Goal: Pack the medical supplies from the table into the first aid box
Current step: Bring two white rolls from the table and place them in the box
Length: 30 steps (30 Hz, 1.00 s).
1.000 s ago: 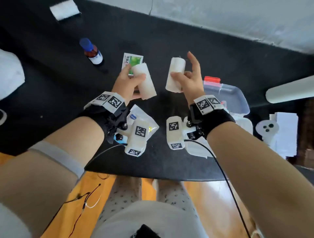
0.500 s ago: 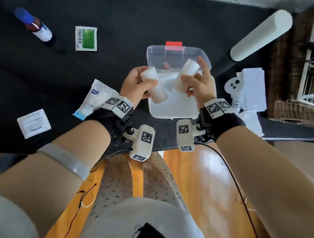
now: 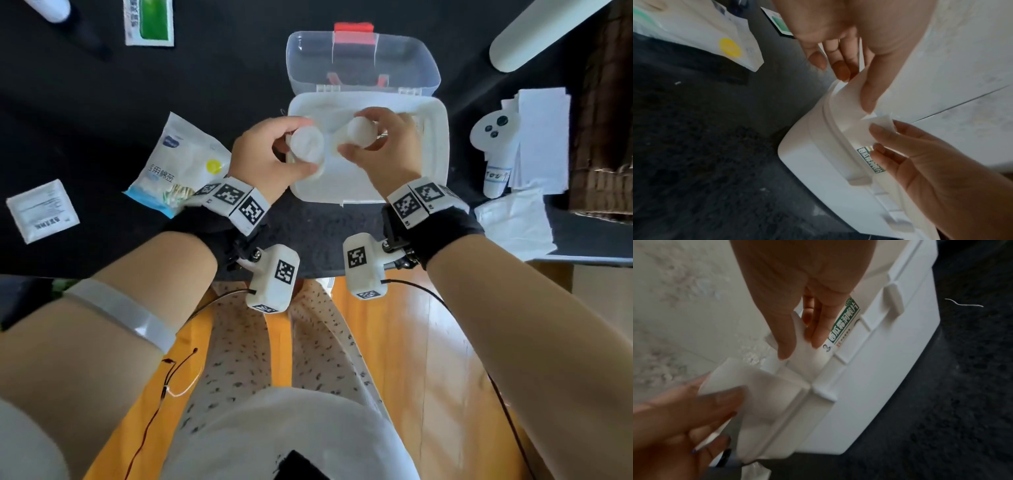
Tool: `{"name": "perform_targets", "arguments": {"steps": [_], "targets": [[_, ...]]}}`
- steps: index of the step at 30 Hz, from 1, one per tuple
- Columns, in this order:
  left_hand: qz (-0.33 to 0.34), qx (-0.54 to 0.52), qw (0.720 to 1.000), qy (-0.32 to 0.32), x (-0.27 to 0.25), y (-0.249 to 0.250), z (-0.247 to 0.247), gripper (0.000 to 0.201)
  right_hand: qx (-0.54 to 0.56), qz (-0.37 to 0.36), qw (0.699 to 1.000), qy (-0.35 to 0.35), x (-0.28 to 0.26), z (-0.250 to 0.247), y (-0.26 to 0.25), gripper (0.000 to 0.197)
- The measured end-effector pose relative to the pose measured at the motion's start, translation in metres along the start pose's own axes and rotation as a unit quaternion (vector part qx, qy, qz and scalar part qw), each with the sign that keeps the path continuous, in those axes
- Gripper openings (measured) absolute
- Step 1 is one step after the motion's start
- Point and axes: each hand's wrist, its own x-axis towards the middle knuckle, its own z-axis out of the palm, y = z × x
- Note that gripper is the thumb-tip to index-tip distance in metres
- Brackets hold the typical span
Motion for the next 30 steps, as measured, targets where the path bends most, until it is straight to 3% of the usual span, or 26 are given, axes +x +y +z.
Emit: {"name": "perform_targets", "arguments": {"steps": [6, 11, 20, 30], "targets": [[0.053, 0.131, 0.99, 0.012, 0.014, -0.005, 0.006, 0.051, -0.07, -0.038, 0.997, -0.016, 0.008, 0.008, -0.005, 0.043], [0.031, 0.182, 0.983, 0.023, 0.017, -0.005, 0.01, 0.043, -0.094, -0.067, 0.993, -0.037, 0.013, 0.012, -0.007, 0.046], [-0.023, 0.165, 0.986, 0.011, 0.021, -0.014, 0.015, 0.038, -0.149, -0.056, 0.986, -0.051, 0.022, 0.014, -0.001, 0.034], [-0.011, 0.128, 0.992, -0.015, 0.014, -0.006, 0.005, 0.044, -0.158, -0.061, 0.985, -0.042, 0.013, 0.002, -0.014, 0.04]]}}
